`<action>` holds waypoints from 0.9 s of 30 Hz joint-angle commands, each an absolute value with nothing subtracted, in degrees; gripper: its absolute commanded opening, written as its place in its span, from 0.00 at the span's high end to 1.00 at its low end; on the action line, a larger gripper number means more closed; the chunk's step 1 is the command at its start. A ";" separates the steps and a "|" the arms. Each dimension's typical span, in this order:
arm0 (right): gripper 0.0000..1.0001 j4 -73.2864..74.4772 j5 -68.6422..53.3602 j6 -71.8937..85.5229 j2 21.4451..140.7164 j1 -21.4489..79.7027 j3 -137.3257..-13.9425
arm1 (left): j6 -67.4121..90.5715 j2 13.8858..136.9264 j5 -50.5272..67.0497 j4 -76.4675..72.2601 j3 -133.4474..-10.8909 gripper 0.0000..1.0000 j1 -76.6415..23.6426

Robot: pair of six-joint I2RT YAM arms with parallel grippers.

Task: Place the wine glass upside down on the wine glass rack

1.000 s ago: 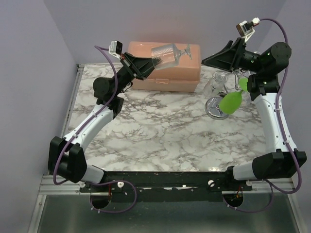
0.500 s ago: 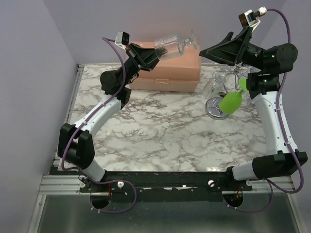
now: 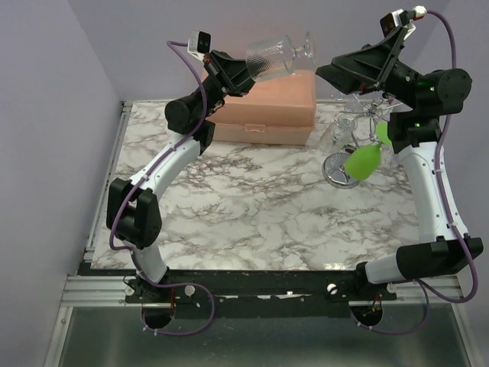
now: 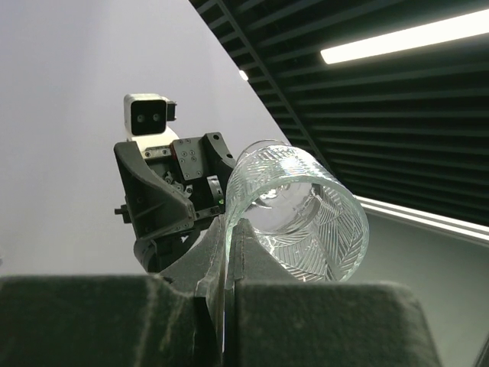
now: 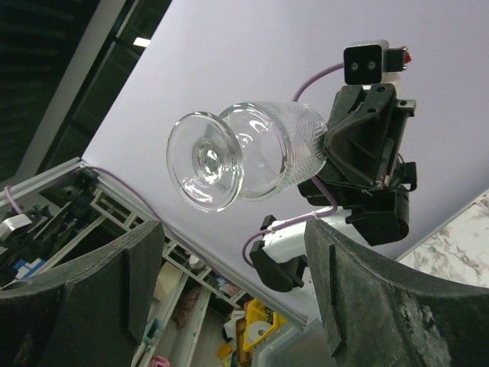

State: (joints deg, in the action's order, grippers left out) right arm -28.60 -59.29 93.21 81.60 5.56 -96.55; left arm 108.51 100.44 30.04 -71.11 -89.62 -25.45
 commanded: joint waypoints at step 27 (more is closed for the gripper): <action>0.53 -39.73 -54.18 100.77 81.72 11.78 -95.85 | 114.18 104.71 29.69 -78.36 -95.92 1.00 -29.58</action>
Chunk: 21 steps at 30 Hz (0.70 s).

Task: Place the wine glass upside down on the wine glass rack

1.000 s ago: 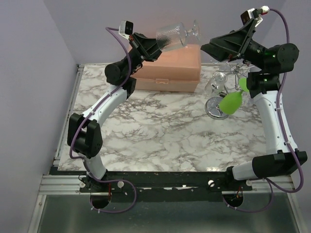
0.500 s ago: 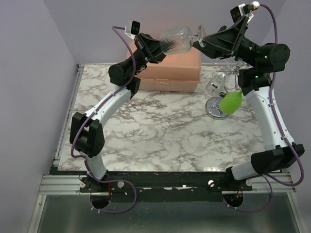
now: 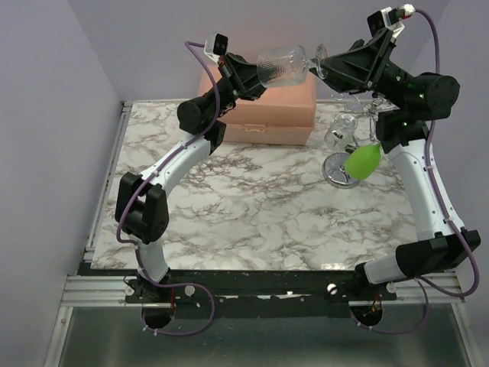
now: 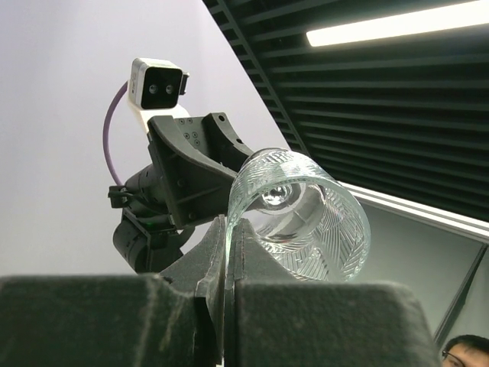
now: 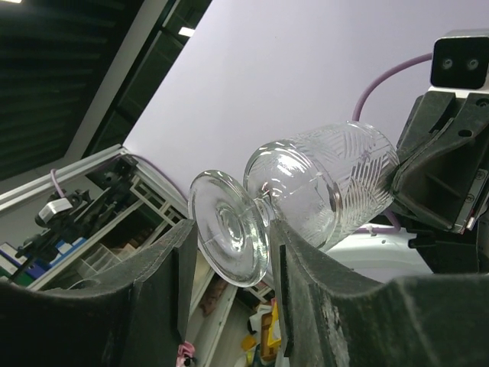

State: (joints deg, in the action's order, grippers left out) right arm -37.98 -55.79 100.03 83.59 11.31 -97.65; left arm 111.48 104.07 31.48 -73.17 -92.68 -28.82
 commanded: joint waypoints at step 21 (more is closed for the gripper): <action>0.60 -46.94 -48.19 105.16 85.49 13.53 -99.67 | 118.30 111.44 24.11 -80.54 -106.69 1.00 -31.55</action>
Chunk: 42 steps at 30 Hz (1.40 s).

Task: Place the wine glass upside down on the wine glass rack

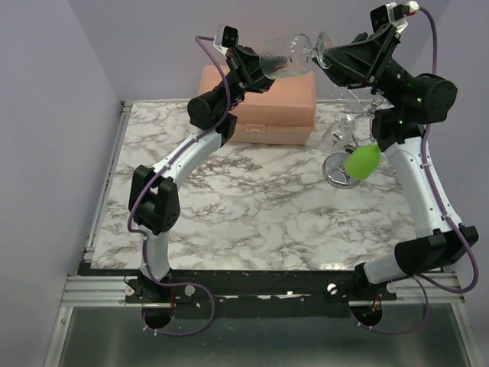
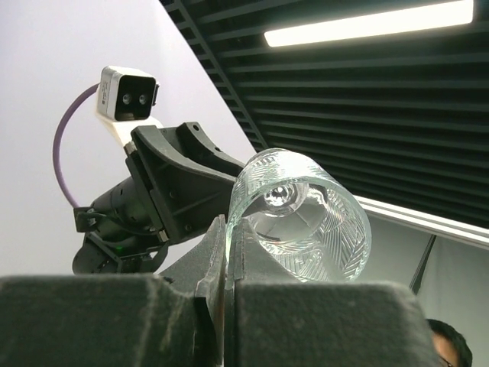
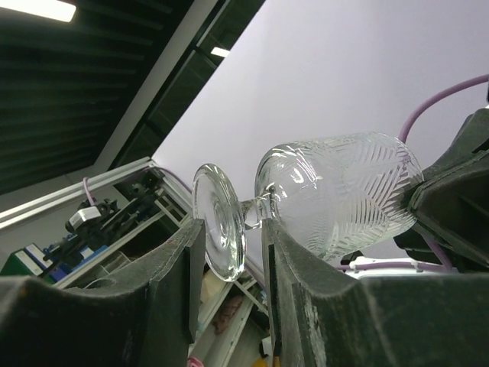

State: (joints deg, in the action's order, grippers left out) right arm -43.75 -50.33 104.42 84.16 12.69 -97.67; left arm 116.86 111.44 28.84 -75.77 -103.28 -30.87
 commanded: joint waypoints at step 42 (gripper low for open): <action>0.39 -17.91 -28.94 -51.77 66.52 32.50 -80.93 | 107.17 94.97 5.86 -81.97 -74.38 1.00 -33.20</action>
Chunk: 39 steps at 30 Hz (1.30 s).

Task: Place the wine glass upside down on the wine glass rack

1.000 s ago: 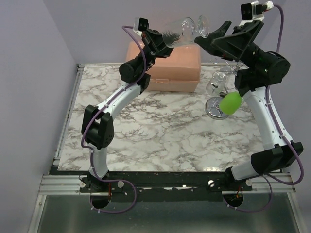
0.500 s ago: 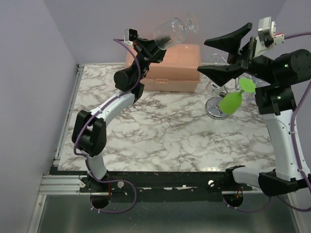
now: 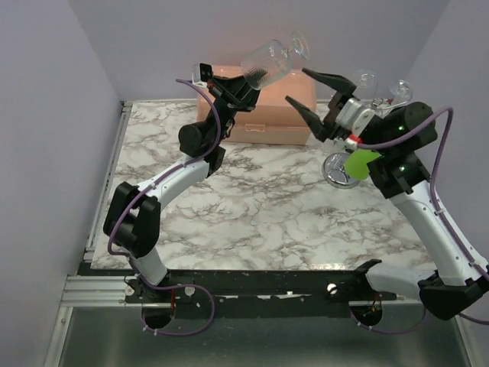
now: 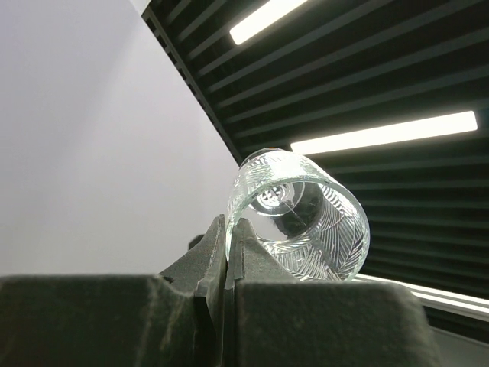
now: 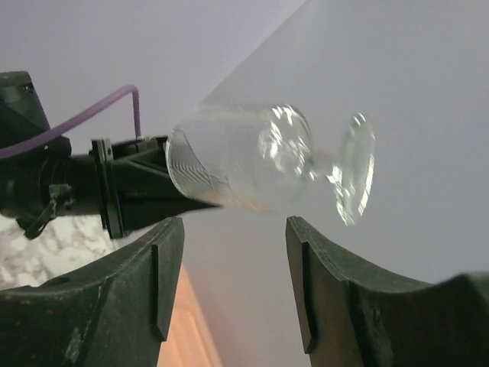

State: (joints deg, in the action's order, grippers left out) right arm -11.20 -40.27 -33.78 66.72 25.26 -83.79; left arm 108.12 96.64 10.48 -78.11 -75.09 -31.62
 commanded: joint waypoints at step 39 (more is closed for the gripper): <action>0.64 -28.77 -15.79 -67.32 71.10 37.00 -81.83 | 108.37 94.29 4.50 -83.70 -70.22 1.00 -33.49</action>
State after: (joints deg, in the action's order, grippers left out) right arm -28.14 -17.56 -66.11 70.63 36.71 -79.29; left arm 107.39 96.64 5.13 -78.15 -69.41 -33.26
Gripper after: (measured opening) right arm 0.362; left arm 0.018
